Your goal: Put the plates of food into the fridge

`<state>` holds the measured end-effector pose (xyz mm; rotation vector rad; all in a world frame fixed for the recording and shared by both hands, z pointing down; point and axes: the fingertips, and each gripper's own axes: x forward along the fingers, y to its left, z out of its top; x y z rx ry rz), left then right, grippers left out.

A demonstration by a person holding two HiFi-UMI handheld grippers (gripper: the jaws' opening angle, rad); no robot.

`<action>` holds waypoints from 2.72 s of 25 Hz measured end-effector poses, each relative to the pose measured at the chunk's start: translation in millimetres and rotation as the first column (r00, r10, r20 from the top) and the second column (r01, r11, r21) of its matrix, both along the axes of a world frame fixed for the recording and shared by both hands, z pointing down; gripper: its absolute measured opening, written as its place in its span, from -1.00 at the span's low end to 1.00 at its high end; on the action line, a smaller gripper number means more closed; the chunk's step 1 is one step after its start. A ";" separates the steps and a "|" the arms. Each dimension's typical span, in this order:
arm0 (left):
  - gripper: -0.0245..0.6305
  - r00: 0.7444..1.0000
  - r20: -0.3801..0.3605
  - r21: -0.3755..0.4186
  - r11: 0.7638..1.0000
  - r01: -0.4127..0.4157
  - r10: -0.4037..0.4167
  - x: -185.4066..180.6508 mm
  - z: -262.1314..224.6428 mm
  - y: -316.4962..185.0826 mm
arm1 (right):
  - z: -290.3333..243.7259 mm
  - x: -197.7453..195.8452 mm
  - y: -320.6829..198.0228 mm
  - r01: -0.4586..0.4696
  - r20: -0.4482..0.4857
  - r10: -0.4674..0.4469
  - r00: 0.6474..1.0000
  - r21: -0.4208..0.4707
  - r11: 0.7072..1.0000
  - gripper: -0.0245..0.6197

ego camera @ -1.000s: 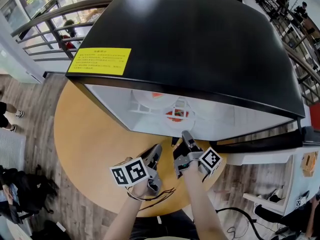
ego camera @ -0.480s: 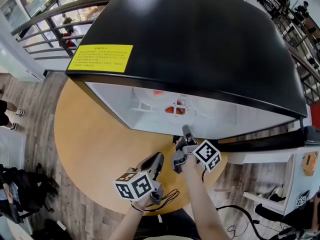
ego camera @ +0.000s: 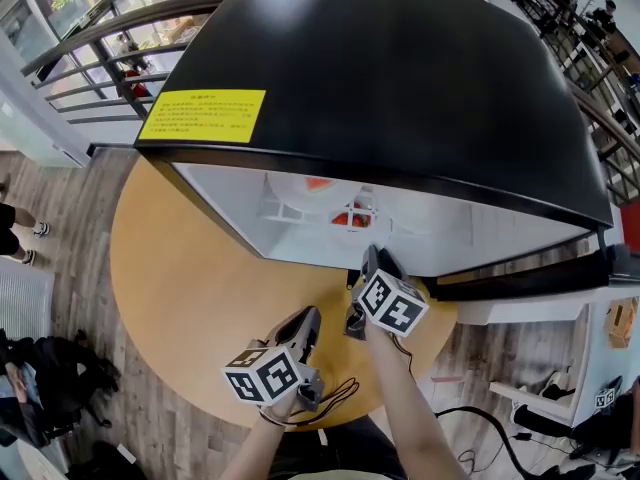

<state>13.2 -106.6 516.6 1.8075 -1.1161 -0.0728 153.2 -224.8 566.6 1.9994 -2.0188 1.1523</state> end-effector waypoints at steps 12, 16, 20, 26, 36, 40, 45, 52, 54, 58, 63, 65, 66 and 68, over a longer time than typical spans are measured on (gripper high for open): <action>-0.90 0.997 0.077 0.069 0.997 0.024 -0.029 -15.2 -11.0 0.1 | -29.7 5.1 20.6 0.132 -0.433 -0.059 0.899 0.141 0.981 -0.68; -0.90 0.992 0.122 0.130 0.991 0.021 -0.037 -16.1 -24.7 -2.9 | -54.0 2.6 39.7 0.148 -0.425 -0.048 0.904 0.204 0.968 -0.84; -0.90 0.980 0.193 0.213 0.977 0.006 -0.048 -16.1 -44.4 -8.4 | -90.6 -9.2 60.4 0.191 -0.390 -0.070 0.918 0.281 0.940 -0.88; -0.90 0.953 0.296 0.356 0.933 -0.049 -0.063 -5.6 -85.8 -10.0 | -146.7 -17.5 95.3 0.199 -0.296 -0.086 0.951 0.376 0.905 -0.89; -0.90 0.926 0.345 0.535 0.843 -0.059 -0.154 0.0 -150.8 10.3 | -206.5 -10.4 144.8 0.176 -0.266 -0.046 0.963 0.488 0.855 -0.89; -0.90 0.917 0.355 0.575 0.816 -0.061 -0.182 3.1 -169.7 17.1 | -222.9 -4.5 154.5 0.168 -0.266 -0.028 0.964 0.520 0.837 -0.89; -0.90 0.904 0.379 0.619 0.780 -0.088 -0.199 6.2 -189.8 26.9 | -240.3 1.3 164.4 0.156 -0.258 -0.011 0.966 0.549 0.821 -0.89; -0.90 0.894 0.390 0.653 0.750 -0.100 -0.220 7.5 -209.2 38.0 | -255.5 -5.6 172.7 0.171 -0.258 -0.022 0.966 0.572 0.802 -0.89; -0.90 0.894 0.388 0.660 0.745 -0.099 -0.225 8.3 -212.6 39.4 | -258.0 -8.9 173.9 0.185 -0.275 -0.025 0.961 0.575 0.797 -0.89; -0.90 0.897 0.380 0.666 0.740 -0.095 -0.226 11.0 -214.8 43.3 | -259.1 -12.3 176.4 0.200 -0.287 -0.033 0.957 0.577 0.792 -0.89; -0.90 0.899 0.373 0.665 0.742 -0.088 -0.228 10.4 -215.1 44.7 | -261.3 -9.9 178.8 0.192 -0.279 -0.028 0.960 0.583 0.790 -0.89; -0.90 0.899 0.372 0.665 0.742 -0.083 -0.232 9.3 -215.4 44.8 | -262.0 -8.3 179.4 0.189 -0.279 -0.024 0.960 0.583 0.790 -0.89; -0.90 0.898 0.372 0.664 0.743 -0.083 -0.233 9.0 -215.2 45.1 | -262.3 -7.9 180.0 0.188 -0.279 -0.023 0.960 0.583 0.791 -0.89; -0.90 0.898 0.374 0.662 0.745 -0.084 -0.232 9.2 -214.6 46.0 | -262.2 -7.2 181.3 0.187 -0.279 -0.022 0.960 0.581 0.792 -0.89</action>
